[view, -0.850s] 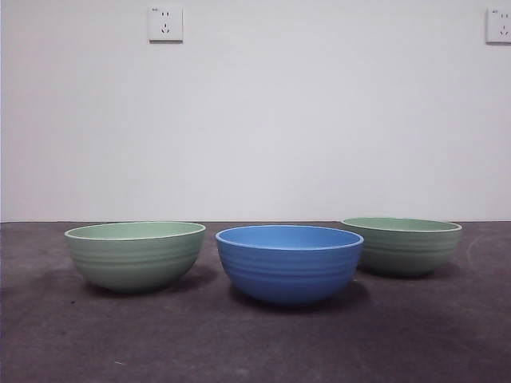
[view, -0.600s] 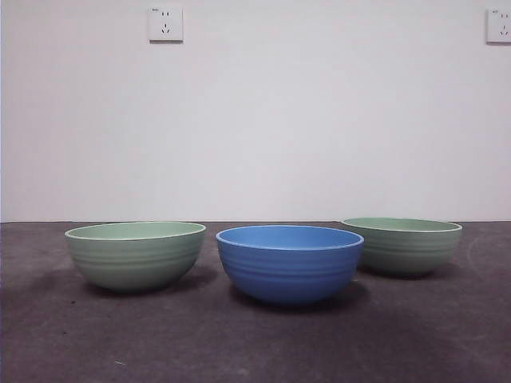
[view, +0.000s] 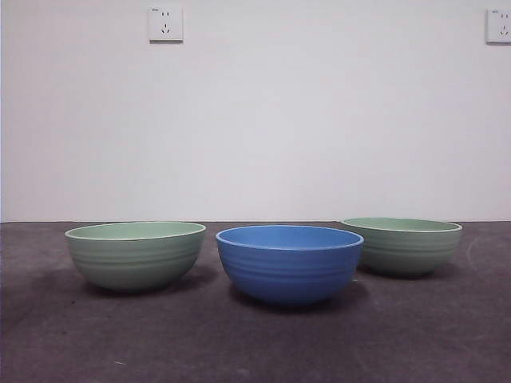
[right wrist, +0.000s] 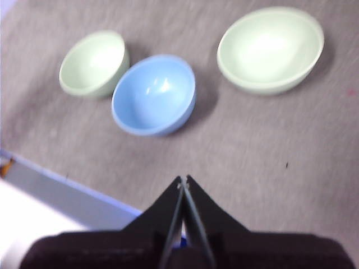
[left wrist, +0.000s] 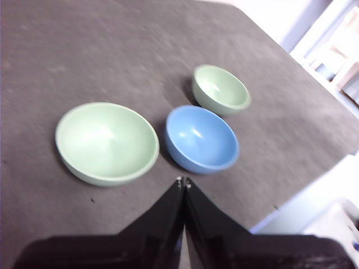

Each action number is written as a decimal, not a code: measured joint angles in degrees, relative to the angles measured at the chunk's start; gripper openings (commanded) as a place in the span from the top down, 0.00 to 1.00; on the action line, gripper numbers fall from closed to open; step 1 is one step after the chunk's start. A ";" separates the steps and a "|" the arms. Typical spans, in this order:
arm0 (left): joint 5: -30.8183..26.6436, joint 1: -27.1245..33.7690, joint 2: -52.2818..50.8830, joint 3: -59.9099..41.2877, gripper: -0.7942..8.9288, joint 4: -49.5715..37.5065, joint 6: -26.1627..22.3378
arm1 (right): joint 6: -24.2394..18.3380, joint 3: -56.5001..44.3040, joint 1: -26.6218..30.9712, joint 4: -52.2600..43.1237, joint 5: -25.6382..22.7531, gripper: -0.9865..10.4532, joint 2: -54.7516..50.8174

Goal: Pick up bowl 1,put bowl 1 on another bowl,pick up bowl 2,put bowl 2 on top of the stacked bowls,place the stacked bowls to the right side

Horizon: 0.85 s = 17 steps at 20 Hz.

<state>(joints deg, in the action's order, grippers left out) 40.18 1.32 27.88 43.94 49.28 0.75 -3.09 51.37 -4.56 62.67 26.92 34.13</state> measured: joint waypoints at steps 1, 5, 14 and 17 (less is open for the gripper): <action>0.26 -0.11 0.28 0.83 0.93 1.68 -0.92 | -0.70 0.61 -0.13 1.46 0.07 0.92 0.61; 0.50 -0.74 0.61 3.15 0.93 8.28 -4.13 | -2.05 1.18 -0.70 5.31 0.09 0.92 1.66; 0.44 -0.85 0.61 3.43 0.87 12.41 -7.21 | -2.51 1.25 -0.70 6.08 0.07 0.89 1.68; 0.44 -0.85 0.61 3.43 0.52 12.41 -7.21 | -2.49 1.25 -0.70 6.08 0.07 0.72 1.70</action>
<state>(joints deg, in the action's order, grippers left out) 40.62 0.47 28.49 47.37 61.69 -6.46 -5.58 52.62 -5.26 68.75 26.98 35.83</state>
